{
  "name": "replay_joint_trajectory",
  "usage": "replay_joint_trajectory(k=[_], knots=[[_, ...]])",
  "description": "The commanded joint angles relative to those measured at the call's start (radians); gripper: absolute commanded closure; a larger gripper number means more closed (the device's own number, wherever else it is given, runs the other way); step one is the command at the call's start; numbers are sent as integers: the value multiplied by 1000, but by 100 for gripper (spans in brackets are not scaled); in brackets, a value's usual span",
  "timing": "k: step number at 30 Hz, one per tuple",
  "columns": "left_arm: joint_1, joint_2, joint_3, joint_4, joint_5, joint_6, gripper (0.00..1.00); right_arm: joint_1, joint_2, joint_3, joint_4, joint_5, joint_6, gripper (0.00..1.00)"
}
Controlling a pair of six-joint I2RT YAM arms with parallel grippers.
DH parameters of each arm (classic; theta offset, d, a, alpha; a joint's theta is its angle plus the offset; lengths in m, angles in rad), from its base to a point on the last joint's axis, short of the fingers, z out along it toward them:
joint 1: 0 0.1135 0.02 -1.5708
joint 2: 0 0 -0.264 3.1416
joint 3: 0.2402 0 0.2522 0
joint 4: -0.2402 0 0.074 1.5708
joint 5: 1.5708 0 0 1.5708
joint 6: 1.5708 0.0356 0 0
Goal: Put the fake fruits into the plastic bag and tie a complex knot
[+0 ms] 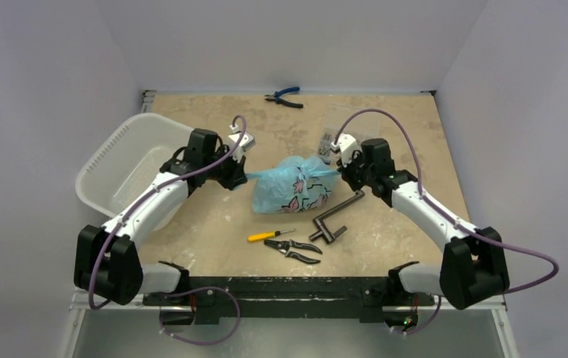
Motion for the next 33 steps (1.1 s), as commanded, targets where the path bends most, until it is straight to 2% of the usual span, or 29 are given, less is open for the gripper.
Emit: replay_joint_trajectory(k=[1,5,9,12,14,18,22,24,27,30,33], knots=[[88,33,-23,-73,-246,265,100,-101,-8,-105,-9,219,-176,100],[51,66,-52,-71,-251,307,100,-101,76,-147,25,211,-191,100],[-21,-12,-30,-87,-229,298,100,-101,8,-45,-80,137,-189,100],[-96,-43,88,-139,-209,226,100,-88,-55,106,-170,-52,-103,100],[-130,-45,147,-113,-160,180,100,-50,-56,188,-185,-157,-41,100],[-153,16,239,-52,-15,50,100,7,-35,235,-108,-355,64,100],[-153,84,286,48,129,-81,100,83,20,247,-4,-436,146,100],[-153,126,306,122,200,-202,100,99,53,253,72,-478,219,100],[-155,211,290,264,296,-393,100,109,113,254,168,-505,302,100],[-159,286,203,424,322,-609,100,110,165,225,254,-482,327,100],[-165,340,141,497,339,-677,100,110,215,201,275,-442,393,100]])
